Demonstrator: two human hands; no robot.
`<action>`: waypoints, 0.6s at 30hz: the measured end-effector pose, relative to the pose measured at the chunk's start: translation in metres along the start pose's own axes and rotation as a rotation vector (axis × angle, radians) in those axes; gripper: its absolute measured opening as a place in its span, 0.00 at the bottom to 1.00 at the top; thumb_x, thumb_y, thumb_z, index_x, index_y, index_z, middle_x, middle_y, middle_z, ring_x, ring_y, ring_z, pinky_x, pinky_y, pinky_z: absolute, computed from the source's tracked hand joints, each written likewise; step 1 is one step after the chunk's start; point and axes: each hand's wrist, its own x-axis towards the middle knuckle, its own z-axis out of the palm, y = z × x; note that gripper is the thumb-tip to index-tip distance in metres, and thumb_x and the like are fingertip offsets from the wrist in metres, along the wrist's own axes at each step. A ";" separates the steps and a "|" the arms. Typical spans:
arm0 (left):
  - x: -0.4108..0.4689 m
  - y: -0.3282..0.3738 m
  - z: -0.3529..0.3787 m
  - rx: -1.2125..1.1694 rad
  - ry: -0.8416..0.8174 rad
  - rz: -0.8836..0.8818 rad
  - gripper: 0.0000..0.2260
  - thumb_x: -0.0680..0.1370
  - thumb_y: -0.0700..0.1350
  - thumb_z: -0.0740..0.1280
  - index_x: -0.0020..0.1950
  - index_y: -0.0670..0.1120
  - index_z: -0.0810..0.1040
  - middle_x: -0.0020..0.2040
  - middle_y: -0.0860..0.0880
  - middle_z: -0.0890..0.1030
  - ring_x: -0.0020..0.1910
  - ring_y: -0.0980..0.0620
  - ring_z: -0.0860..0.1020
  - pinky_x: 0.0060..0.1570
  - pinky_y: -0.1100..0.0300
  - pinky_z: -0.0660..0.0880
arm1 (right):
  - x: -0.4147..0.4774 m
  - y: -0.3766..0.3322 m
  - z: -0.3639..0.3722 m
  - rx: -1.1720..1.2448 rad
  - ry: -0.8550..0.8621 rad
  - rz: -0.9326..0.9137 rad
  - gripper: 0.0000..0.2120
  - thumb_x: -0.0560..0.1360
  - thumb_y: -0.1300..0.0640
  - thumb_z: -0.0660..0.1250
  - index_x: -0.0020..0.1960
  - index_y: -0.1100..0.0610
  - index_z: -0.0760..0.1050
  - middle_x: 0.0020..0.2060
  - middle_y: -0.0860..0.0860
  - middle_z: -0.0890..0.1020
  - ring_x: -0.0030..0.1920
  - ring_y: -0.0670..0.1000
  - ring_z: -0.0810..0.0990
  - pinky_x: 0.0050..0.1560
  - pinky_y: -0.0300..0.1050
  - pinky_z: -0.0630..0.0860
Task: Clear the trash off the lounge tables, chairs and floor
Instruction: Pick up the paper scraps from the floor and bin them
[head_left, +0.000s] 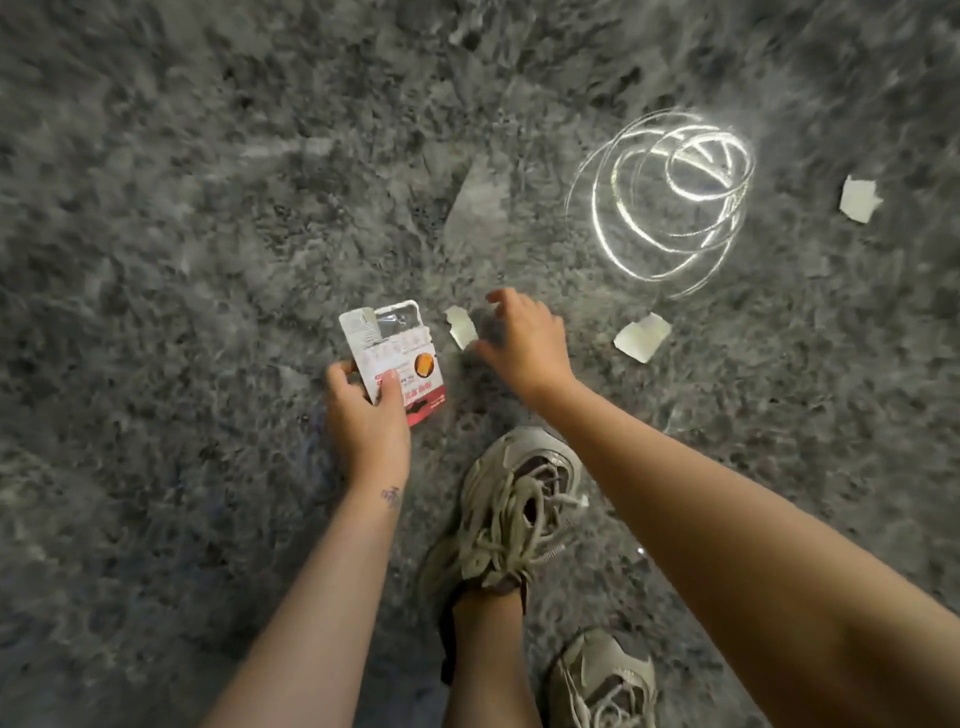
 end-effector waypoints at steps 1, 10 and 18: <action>0.006 -0.004 0.005 -0.019 0.017 -0.006 0.09 0.76 0.39 0.64 0.55 0.45 0.69 0.49 0.46 0.81 0.49 0.45 0.80 0.50 0.51 0.76 | 0.009 -0.003 0.009 -0.018 -0.009 -0.017 0.22 0.73 0.50 0.67 0.64 0.56 0.67 0.60 0.54 0.74 0.61 0.57 0.70 0.58 0.52 0.64; 0.024 -0.009 0.011 -0.148 0.008 0.000 0.12 0.76 0.33 0.61 0.56 0.46 0.71 0.53 0.44 0.81 0.50 0.47 0.80 0.53 0.44 0.77 | 0.024 -0.010 0.017 0.246 0.020 -0.005 0.03 0.71 0.61 0.69 0.42 0.58 0.75 0.38 0.52 0.79 0.42 0.53 0.75 0.42 0.46 0.66; -0.015 0.055 0.039 -0.545 -0.492 -0.079 0.14 0.78 0.32 0.56 0.57 0.48 0.72 0.46 0.49 0.83 0.43 0.54 0.82 0.40 0.61 0.79 | -0.030 -0.013 -0.052 0.766 0.110 0.062 0.14 0.69 0.63 0.72 0.34 0.52 0.69 0.30 0.44 0.74 0.32 0.43 0.71 0.36 0.39 0.69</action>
